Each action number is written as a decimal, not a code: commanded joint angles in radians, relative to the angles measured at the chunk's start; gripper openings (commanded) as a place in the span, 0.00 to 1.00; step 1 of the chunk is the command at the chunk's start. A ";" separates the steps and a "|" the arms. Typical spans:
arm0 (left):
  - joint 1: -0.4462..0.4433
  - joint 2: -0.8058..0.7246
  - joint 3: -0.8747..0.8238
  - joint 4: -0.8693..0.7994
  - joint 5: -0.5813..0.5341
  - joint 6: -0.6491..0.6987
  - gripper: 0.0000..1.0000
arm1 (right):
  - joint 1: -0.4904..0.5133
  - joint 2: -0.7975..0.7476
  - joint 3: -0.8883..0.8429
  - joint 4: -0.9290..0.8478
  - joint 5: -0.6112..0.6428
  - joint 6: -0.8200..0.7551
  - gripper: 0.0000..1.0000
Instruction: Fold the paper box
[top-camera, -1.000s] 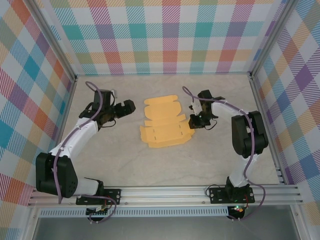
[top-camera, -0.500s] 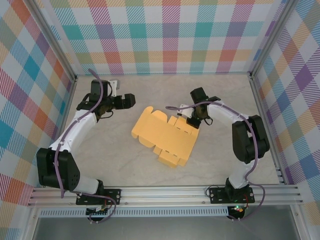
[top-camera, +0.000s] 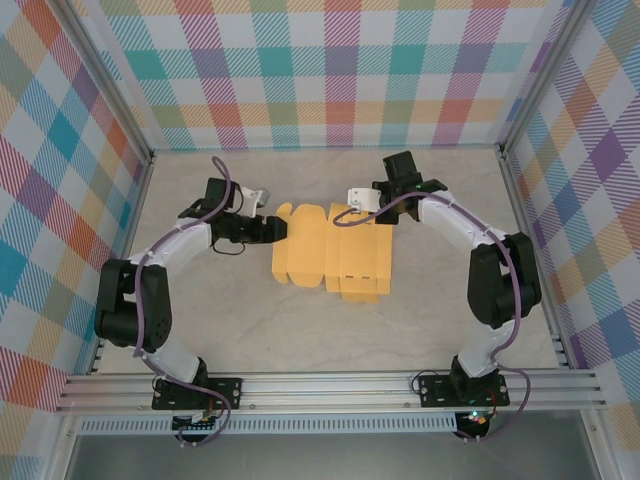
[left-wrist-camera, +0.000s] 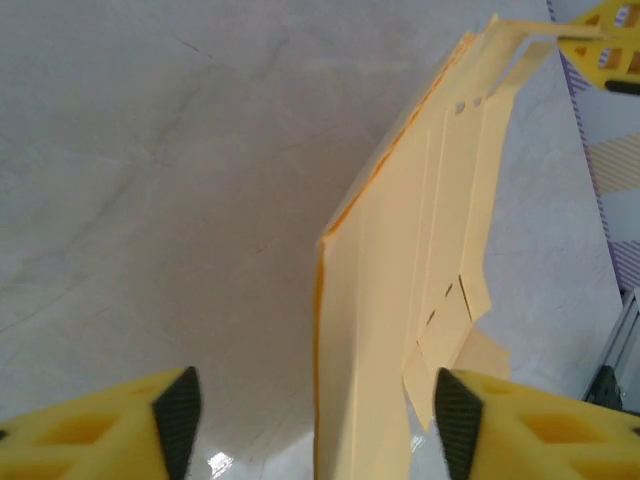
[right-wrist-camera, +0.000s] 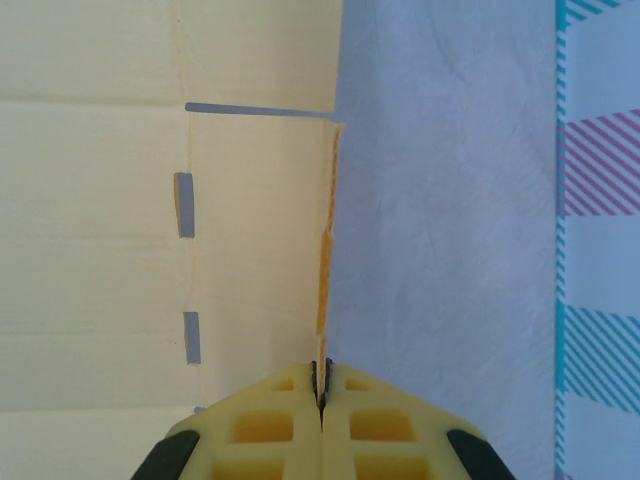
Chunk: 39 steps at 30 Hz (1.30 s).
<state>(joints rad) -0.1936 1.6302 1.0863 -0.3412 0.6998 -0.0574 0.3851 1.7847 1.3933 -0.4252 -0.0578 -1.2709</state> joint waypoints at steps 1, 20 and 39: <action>-0.012 0.055 0.061 -0.025 0.085 0.014 0.45 | -0.003 -0.013 0.039 0.065 -0.073 -0.029 0.01; -0.017 -0.064 -0.054 0.210 0.183 -0.025 0.00 | -0.327 -0.169 -0.092 0.087 -0.632 0.820 0.58; -0.035 -0.160 -0.068 0.348 0.273 -0.151 0.00 | -0.360 0.042 -0.149 0.154 -0.943 0.978 0.57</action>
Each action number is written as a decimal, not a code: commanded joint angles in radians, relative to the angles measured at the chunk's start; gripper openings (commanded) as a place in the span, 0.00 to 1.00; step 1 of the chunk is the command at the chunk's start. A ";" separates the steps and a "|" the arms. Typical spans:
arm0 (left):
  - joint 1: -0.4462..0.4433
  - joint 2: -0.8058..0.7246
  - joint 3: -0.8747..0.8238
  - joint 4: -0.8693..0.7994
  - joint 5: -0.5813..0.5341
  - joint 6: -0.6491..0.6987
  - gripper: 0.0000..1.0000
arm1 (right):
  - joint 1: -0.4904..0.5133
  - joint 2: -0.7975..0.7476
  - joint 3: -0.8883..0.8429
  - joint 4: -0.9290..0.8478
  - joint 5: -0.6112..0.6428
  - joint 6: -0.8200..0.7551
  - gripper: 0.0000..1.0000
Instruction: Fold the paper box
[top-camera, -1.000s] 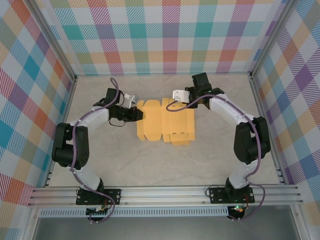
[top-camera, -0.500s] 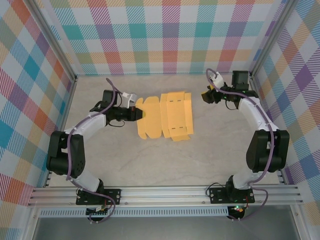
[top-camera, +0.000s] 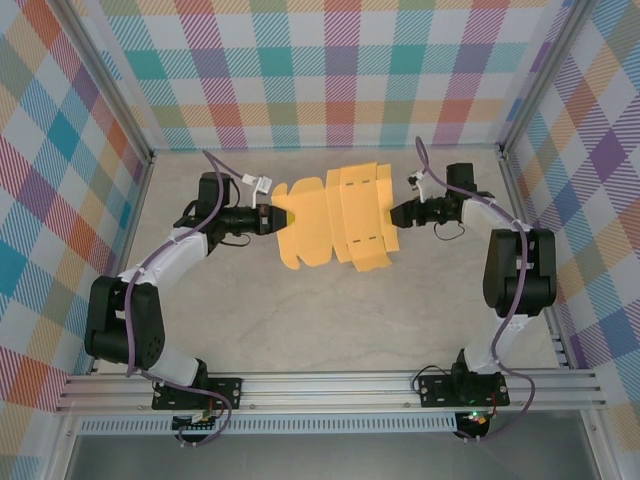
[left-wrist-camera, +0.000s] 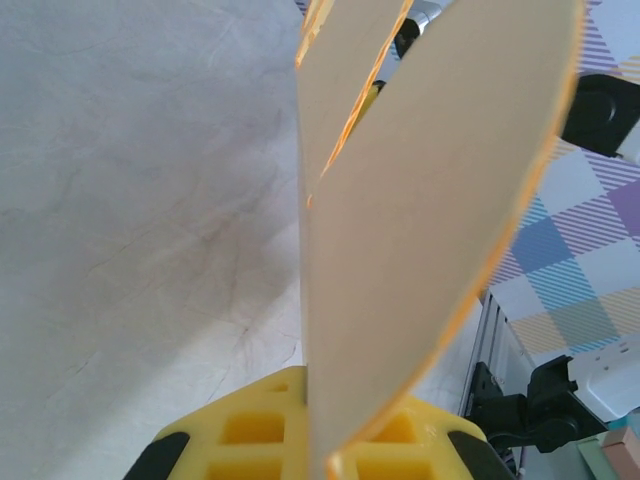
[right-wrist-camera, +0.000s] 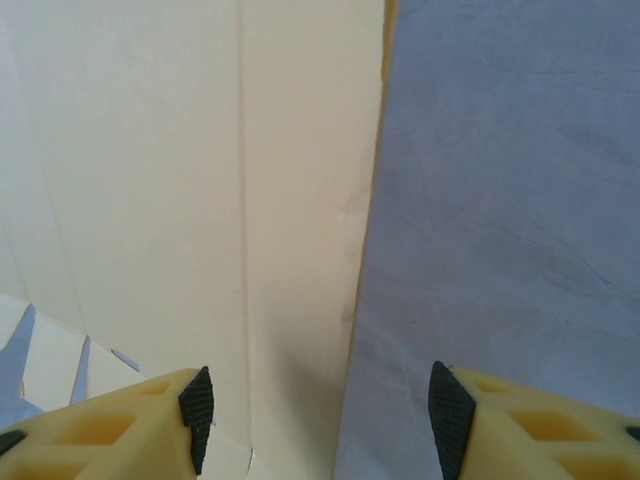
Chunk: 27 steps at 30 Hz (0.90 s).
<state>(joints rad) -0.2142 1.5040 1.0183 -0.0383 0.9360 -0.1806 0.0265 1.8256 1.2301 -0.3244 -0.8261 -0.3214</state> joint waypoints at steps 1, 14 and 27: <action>-0.014 -0.034 0.001 0.043 0.035 -0.026 0.00 | -0.001 0.002 0.018 0.040 -0.205 0.013 0.52; -0.013 -0.062 0.002 -0.065 -0.088 0.035 0.43 | 0.036 -0.085 0.060 -0.194 0.060 -0.269 0.03; -0.022 -0.109 0.045 0.021 -0.226 0.062 1.00 | 0.228 0.059 0.438 -0.649 0.582 -0.737 0.08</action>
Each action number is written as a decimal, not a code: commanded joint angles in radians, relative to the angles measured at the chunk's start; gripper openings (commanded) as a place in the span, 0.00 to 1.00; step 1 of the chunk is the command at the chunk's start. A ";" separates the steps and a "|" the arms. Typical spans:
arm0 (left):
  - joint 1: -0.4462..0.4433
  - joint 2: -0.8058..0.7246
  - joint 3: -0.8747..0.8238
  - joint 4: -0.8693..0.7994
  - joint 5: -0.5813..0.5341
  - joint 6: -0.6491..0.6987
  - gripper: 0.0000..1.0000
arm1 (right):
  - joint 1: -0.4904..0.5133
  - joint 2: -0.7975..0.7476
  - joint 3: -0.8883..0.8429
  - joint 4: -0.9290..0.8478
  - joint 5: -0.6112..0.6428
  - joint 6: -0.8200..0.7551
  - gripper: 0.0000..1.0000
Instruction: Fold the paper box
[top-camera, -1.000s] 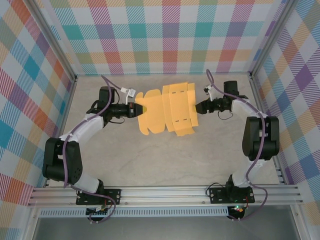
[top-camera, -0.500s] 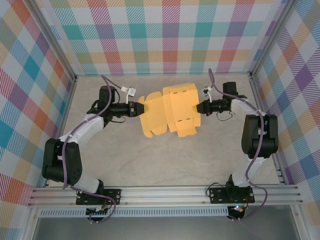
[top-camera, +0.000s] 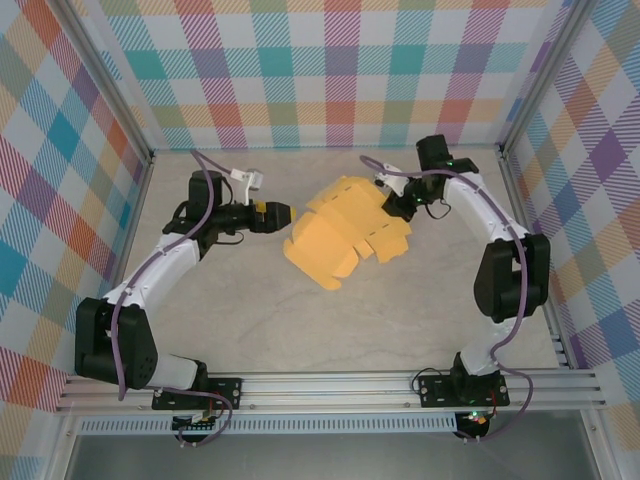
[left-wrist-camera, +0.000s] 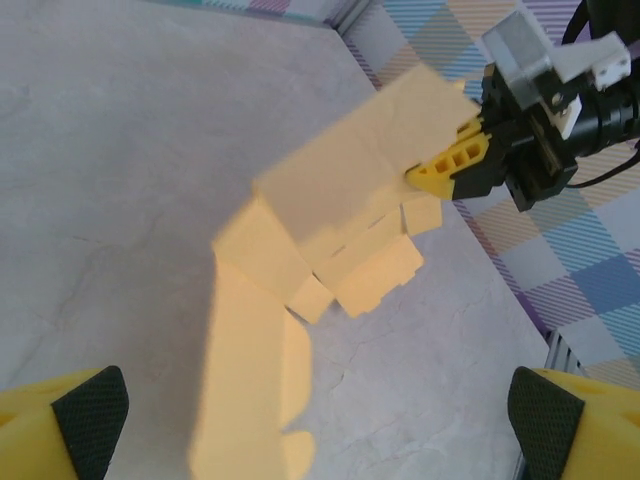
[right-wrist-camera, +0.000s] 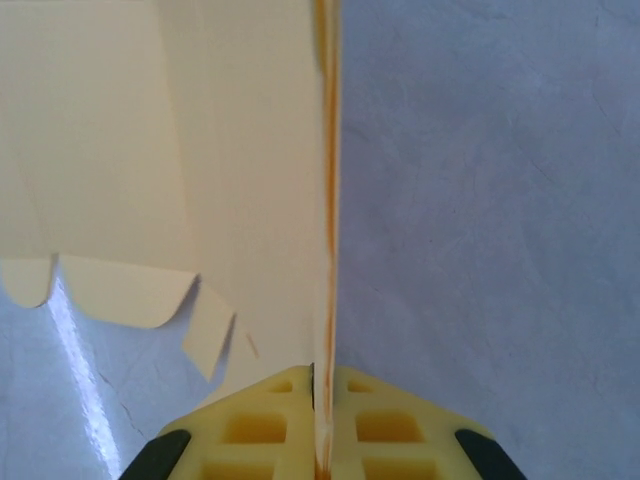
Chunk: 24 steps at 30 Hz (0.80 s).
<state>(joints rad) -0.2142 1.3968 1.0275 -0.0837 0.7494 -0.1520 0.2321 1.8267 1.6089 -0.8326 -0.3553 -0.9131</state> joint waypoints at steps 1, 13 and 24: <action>-0.031 0.011 0.032 0.096 -0.037 0.041 1.00 | 0.034 0.072 0.088 -0.165 0.122 -0.159 0.08; -0.202 0.212 0.159 -0.104 -0.047 0.525 0.98 | 0.079 0.121 0.204 -0.247 0.105 -0.204 0.08; -0.273 0.299 0.144 0.068 -0.197 0.491 0.57 | 0.079 0.117 0.189 -0.261 0.077 -0.213 0.09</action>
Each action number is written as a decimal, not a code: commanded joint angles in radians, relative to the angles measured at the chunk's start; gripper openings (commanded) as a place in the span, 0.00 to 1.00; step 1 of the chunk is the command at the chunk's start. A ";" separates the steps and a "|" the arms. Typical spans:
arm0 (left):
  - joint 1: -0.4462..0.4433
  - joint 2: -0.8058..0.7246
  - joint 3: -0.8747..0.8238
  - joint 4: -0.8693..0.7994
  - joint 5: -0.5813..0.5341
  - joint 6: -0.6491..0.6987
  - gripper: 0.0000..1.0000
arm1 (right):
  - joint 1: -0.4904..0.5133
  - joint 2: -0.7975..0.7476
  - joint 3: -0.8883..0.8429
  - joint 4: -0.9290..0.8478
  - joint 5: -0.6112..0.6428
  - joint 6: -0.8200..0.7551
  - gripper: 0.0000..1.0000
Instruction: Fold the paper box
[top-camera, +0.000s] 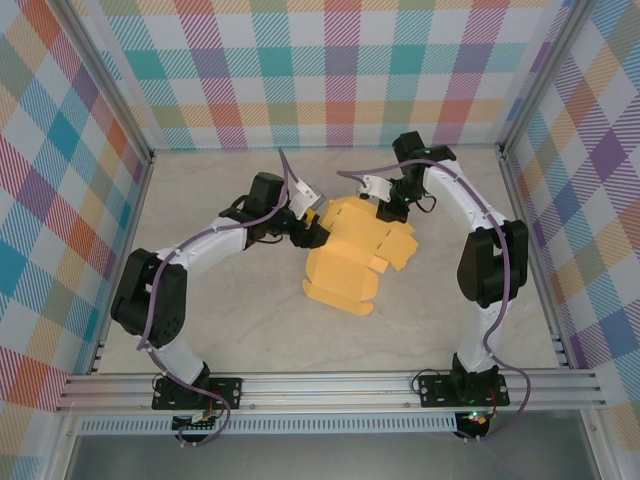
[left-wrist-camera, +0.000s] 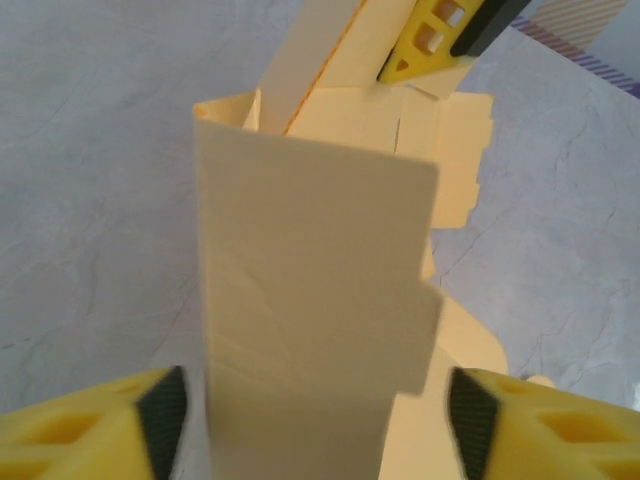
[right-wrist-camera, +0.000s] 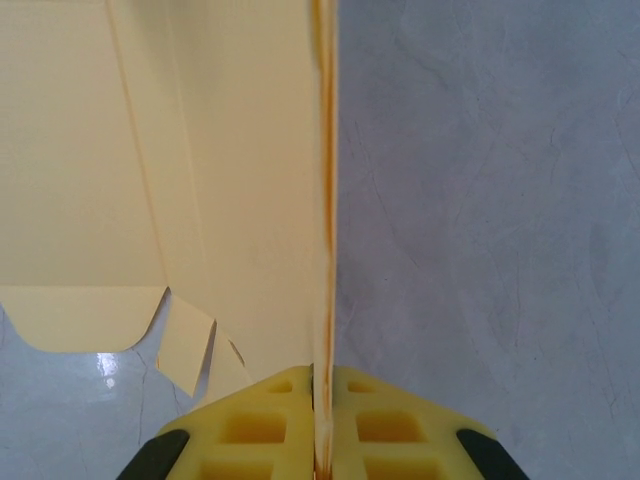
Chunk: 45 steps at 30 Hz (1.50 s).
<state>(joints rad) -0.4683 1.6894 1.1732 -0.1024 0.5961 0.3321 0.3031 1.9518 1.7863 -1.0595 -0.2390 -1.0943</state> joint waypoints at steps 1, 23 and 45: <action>-0.021 0.007 0.000 0.094 -0.051 0.000 0.51 | 0.008 -0.010 0.009 -0.033 -0.037 -0.032 0.09; -0.023 0.010 0.000 -0.007 0.011 -0.006 0.00 | -0.025 -0.030 -0.029 0.053 -0.054 0.117 0.35; -0.001 0.102 -0.082 0.324 -0.141 -0.764 0.00 | 0.102 -0.397 -0.617 0.742 -0.092 1.015 0.60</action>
<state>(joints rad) -0.4751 1.7813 1.1133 0.1455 0.4713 -0.3164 0.3649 1.5372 1.2182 -0.3759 -0.3225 -0.2276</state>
